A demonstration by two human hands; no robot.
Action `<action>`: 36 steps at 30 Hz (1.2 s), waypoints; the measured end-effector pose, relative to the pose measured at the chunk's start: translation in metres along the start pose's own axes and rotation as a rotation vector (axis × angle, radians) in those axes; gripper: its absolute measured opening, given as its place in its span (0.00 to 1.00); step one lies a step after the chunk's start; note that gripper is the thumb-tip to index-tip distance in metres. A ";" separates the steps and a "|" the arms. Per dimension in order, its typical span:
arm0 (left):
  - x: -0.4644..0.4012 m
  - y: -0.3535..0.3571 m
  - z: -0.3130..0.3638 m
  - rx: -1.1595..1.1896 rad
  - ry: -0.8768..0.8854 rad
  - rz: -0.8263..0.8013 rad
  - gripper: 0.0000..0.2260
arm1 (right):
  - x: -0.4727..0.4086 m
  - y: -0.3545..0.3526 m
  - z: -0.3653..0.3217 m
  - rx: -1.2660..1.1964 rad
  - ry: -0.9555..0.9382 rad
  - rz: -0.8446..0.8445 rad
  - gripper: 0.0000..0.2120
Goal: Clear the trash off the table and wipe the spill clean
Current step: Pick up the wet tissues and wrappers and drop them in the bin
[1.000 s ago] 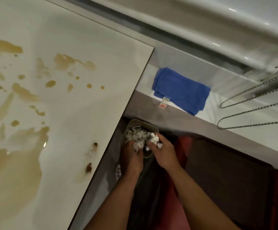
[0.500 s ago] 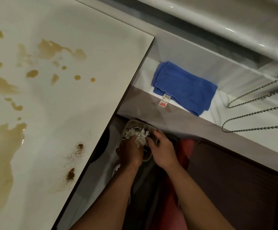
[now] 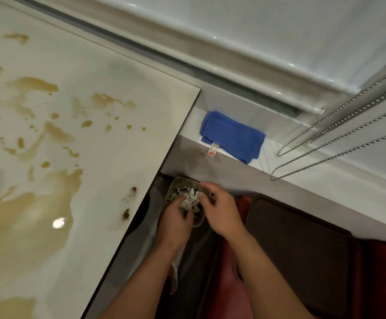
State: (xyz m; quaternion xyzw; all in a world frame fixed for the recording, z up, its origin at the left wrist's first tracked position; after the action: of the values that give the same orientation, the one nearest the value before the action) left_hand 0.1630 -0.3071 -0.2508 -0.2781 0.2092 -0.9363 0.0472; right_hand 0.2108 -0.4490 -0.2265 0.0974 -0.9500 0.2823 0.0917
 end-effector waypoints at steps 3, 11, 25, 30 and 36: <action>0.061 -0.038 0.022 0.026 0.048 -0.040 0.19 | 0.042 -0.018 -0.055 0.016 -0.059 -0.034 0.15; 0.230 -0.166 0.009 -0.050 0.179 -0.037 0.18 | 0.201 -0.023 -0.184 -0.040 -0.147 -0.077 0.16; 0.426 -0.348 -0.139 0.173 -0.079 0.315 0.11 | 0.371 0.164 -0.296 -0.022 -0.205 -0.541 0.14; 0.487 -0.398 -0.214 0.231 -0.215 0.483 0.11 | 0.407 0.238 -0.317 0.064 -0.262 -0.738 0.13; 0.555 -0.443 -0.294 0.258 -0.329 0.586 0.10 | 0.441 0.295 -0.337 0.154 -0.322 -0.807 0.13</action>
State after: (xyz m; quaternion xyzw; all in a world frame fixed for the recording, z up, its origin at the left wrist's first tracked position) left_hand -0.4500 0.0891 -0.0104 -0.3450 0.1497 -0.8444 0.3816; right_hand -0.2444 -0.0782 -0.0008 0.5100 -0.8141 0.2751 0.0378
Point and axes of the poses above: each hand's wrist, its own x-axis away from the middle knuckle, its own y-axis out of the palm, z = x × y, the point moved 3 cm from there along -x, towards the middle knuckle, and after that the axes turned 6 degrees about -y, right-handed, at the moved point
